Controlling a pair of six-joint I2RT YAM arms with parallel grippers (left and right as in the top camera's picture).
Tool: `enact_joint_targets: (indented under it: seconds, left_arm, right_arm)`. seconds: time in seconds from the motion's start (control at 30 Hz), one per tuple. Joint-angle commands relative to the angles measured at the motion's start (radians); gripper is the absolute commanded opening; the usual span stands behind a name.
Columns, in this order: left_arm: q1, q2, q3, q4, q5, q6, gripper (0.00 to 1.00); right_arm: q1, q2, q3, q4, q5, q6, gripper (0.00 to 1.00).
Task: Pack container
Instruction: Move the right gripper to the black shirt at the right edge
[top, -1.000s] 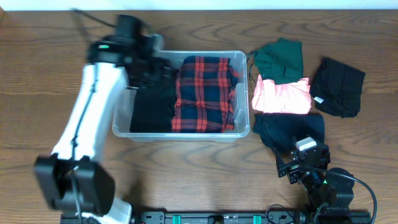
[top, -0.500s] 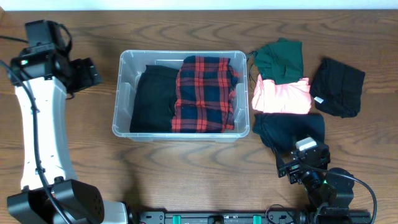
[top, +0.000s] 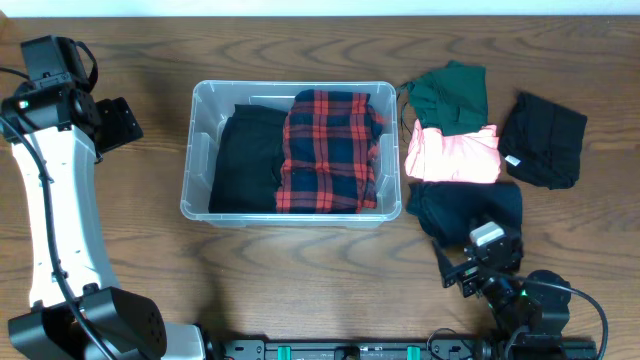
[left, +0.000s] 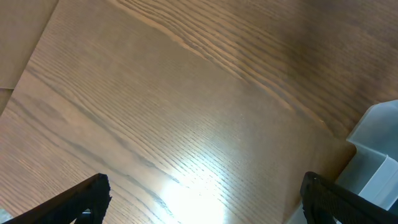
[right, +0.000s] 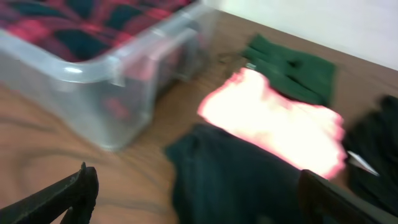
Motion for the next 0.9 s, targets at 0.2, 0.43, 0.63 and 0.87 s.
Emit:
enact_joint_targets:
  seconds: [0.2,0.43,0.63,0.87]
  left_arm:
    - [0.003,-0.012,0.013,-0.003,-0.020,0.002,0.98]
    - [0.003,-0.012,0.013,-0.003,-0.020,0.002,0.98]
    - [0.003,-0.012,0.013,-0.003,-0.020,0.002,0.98]
    - [0.003,-0.012,0.013,-0.003,-0.020,0.002,0.98]
  right_arm:
    - [-0.014,-0.006,-0.005,0.173,-0.141,0.225,0.99]
    - [-0.014,0.029,0.056,0.256,0.153,0.524,0.99]
    - [-0.014,0.234,0.216,0.224,0.247,0.571,0.99]
    - [-0.014,0.698,0.628,0.018,0.368,0.344,0.99]
